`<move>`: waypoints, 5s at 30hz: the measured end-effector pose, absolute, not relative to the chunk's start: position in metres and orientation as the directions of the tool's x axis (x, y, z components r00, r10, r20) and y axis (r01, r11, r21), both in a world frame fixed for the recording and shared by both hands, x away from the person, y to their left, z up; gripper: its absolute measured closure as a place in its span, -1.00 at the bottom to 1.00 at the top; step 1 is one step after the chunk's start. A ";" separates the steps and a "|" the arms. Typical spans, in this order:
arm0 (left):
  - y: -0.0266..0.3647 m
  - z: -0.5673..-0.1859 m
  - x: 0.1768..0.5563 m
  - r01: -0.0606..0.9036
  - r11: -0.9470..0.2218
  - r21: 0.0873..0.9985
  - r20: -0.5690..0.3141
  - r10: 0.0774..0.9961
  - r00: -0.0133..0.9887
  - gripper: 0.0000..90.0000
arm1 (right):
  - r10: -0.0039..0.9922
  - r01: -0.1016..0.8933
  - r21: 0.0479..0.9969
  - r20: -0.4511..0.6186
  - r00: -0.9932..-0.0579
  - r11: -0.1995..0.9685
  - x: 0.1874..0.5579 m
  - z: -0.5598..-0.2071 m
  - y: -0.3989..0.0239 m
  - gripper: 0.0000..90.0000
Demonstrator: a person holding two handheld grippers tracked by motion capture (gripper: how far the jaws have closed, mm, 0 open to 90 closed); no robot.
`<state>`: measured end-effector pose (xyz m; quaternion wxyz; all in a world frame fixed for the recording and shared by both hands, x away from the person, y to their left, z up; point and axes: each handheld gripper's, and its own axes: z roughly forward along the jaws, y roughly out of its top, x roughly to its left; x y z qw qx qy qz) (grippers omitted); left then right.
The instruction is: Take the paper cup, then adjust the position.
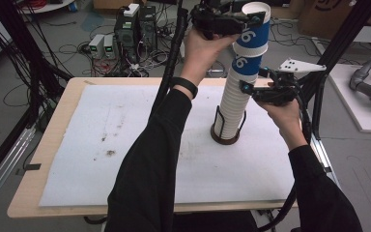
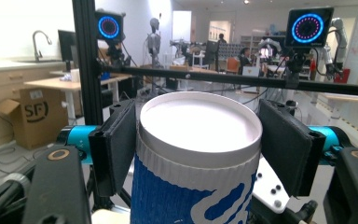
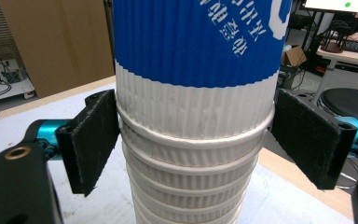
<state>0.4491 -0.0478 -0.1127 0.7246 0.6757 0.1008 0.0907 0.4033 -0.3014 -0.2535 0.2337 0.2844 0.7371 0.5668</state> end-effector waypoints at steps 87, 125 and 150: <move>0.119 -0.278 0.360 0.124 -0.089 0.988 -0.088 0.330 0.940 -0.32 | 0.697 0.133 0.972 -0.042 -0.716 0.195 0.380 -0.251 -0.309 -0.61; 0.131 -0.311 0.345 0.153 -0.090 0.984 -0.118 0.312 0.943 -0.32 | 0.538 0.069 0.974 -0.059 -0.841 0.215 0.322 -0.322 -0.275 -0.61; 0.124 -0.309 0.341 0.177 -0.026 0.984 -0.167 0.230 0.959 -0.32 | 0.496 0.095 0.969 -0.032 -0.868 0.228 0.319 -0.336 -0.267 -0.61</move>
